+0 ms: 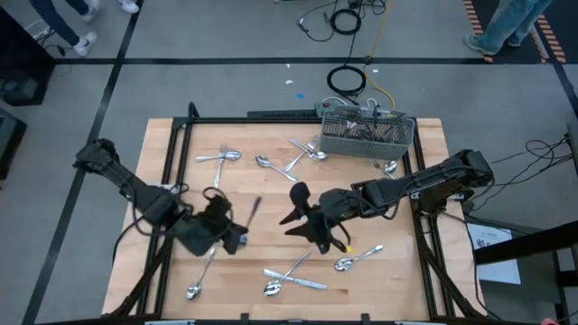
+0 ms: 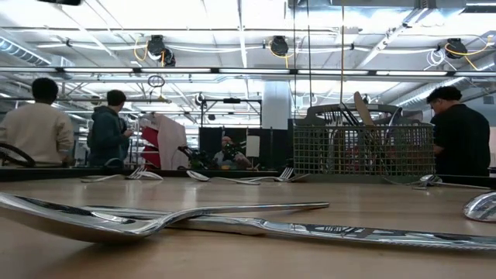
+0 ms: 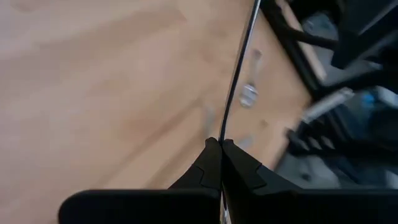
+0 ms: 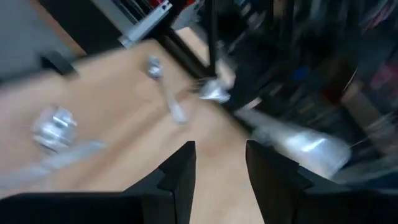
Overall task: Sort silverware
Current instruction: Put the silver fork into the gray utensil holder
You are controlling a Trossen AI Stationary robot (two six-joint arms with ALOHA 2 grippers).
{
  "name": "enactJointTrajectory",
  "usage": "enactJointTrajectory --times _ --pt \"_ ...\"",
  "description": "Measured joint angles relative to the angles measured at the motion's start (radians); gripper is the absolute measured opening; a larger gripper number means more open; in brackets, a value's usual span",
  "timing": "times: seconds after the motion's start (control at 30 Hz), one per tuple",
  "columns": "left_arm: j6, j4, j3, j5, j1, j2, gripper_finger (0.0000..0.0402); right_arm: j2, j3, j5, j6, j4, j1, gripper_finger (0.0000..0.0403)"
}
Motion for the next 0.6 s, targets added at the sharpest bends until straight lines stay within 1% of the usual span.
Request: enactJointTrajectory --times 0.07,0.13,0.27,0.33,0.47,0.6 --pt "0.040 0.106 -0.010 0.065 0.043 0.005 0.0008 0.005 0.000 0.085 -0.158 0.040 0.026 0.0132" --pt "0.069 0.199 -0.023 0.111 0.083 0.005 0.0008 0.012 0.000 0.187 -0.271 0.077 0.051 0.0132" --pt "0.118 0.345 -0.040 0.199 0.154 0.005 0.0008 0.012 0.000 0.378 -0.416 0.144 0.102 0.0132" --pt "0.118 0.391 -0.041 0.234 0.175 0.005 0.0008 0.012 0.000 0.449 -0.491 0.159 0.125 0.0132" --pt "0.116 0.461 -0.041 0.300 0.221 0.005 0.0008 0.012 0.000 0.538 -0.606 0.170 0.159 0.0132" --pt "0.115 0.598 -0.042 0.358 0.254 0.005 0.0008 0.012 0.000 0.607 -0.646 0.171 0.175 0.0132"
